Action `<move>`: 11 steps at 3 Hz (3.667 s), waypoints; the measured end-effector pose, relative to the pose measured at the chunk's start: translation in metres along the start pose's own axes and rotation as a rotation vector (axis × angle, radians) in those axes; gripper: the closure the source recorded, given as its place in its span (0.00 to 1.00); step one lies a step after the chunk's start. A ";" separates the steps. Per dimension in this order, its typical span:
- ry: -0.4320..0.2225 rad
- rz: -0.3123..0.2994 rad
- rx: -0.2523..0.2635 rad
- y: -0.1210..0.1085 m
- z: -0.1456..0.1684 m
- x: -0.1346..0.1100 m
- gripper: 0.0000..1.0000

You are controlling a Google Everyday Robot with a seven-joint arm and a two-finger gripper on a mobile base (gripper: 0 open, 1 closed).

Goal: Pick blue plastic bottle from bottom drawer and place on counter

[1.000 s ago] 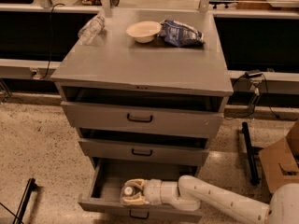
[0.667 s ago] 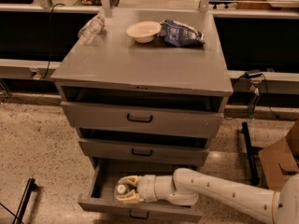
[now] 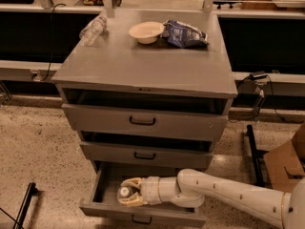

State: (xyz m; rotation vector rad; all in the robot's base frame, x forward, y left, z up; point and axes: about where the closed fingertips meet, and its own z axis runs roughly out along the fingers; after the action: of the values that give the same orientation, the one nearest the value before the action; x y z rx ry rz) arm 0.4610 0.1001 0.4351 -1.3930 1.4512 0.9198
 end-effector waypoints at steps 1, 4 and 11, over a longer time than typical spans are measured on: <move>0.037 -0.013 -0.019 -0.002 -0.002 -0.011 1.00; 0.097 0.007 -0.174 -0.016 -0.081 -0.145 1.00; 0.231 -0.088 0.016 -0.115 -0.195 -0.437 1.00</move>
Offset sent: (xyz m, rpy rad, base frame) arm 0.0048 -0.0228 0.1112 -0.2404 0.0755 0.1622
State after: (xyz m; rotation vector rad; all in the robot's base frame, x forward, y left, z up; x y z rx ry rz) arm 0.5390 0.0497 0.9188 -1.5789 1.5492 0.7084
